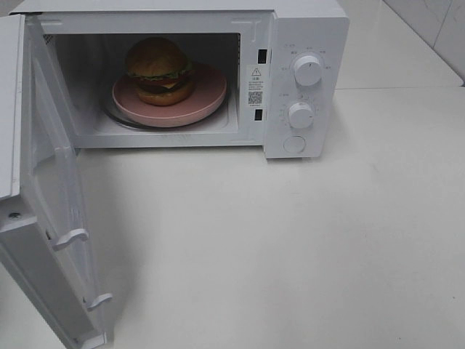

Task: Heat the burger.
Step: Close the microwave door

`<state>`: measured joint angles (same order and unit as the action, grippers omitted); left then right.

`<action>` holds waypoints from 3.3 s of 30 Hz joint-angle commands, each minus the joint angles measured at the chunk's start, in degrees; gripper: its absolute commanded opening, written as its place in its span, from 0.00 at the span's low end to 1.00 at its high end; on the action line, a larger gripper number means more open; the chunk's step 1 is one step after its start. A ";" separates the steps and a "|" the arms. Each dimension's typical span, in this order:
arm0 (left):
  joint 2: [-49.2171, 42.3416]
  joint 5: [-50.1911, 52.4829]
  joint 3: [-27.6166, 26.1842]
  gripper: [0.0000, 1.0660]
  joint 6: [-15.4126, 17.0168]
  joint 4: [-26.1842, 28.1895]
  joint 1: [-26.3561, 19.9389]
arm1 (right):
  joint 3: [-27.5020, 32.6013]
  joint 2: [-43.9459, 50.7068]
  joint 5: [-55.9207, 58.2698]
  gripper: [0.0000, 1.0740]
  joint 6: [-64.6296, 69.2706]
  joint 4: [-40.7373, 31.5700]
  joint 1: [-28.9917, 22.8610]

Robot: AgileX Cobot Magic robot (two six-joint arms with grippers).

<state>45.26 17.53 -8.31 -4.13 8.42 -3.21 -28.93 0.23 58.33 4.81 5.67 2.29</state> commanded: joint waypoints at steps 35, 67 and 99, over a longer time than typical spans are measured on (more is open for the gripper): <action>25.55 29.22 -0.63 0.00 25.15 -36.90 9.85 | 0.11 1.49 -0.86 0.69 -0.29 -0.17 0.52; 40.85 31.11 -11.46 0.00 11.46 -6.25 37.01 | 0.11 1.49 -0.86 0.69 -0.29 -0.17 0.52; 61.36 31.51 -42.46 0.00 -7.68 22.80 48.99 | 0.11 1.49 -0.86 0.68 -0.29 -0.17 0.52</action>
<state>106.57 49.39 -50.13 -10.77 29.85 45.38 -28.93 0.23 58.33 4.81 5.67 2.29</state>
